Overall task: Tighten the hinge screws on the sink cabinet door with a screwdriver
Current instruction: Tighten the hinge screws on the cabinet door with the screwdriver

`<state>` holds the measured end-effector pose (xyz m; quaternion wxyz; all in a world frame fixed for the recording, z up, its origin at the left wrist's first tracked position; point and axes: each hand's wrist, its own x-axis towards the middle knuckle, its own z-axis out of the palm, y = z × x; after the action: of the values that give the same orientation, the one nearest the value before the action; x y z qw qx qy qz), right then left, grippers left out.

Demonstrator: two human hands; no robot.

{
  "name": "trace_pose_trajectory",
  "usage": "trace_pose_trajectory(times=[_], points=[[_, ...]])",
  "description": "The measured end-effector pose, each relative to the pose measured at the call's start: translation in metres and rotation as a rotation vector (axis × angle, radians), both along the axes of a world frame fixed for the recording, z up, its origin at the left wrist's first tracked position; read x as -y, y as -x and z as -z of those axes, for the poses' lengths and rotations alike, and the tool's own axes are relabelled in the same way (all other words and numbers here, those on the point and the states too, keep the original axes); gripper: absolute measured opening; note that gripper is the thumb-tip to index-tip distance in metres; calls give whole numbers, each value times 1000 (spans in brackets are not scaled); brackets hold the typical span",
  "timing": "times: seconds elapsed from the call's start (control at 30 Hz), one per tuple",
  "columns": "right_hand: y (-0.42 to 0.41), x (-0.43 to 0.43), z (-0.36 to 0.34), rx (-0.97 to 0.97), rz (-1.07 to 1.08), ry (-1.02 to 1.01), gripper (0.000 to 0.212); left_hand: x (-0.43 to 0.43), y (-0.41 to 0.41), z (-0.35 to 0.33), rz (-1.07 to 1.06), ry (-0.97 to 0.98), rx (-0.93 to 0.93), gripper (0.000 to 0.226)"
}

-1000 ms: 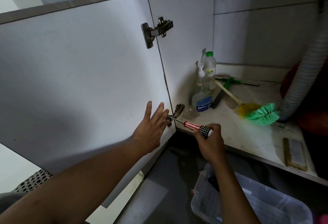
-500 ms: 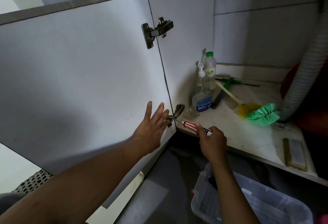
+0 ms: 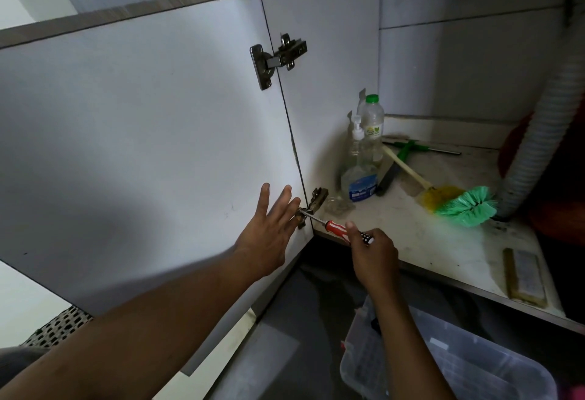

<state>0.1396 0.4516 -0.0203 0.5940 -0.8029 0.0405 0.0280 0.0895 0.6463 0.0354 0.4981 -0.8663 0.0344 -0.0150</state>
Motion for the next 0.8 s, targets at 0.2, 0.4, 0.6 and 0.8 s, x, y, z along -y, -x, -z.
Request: trace_pose_trajectory(times=[0.2, 0.4, 0.6, 0.8], points=[[-2, 6, -1, 49, -58, -115, 33, 0, 1, -1, 10, 14, 4, 87], [0, 0, -6, 43, -8, -58, 39, 0, 1, -1, 7, 4, 2, 87], [1, 1, -1, 49, -46, -69, 35, 0, 1, 0, 9, 4, 7, 86], [1, -1, -7, 8, -49, -162, 37, 1, 2, -1, 6, 14, 3, 87]])
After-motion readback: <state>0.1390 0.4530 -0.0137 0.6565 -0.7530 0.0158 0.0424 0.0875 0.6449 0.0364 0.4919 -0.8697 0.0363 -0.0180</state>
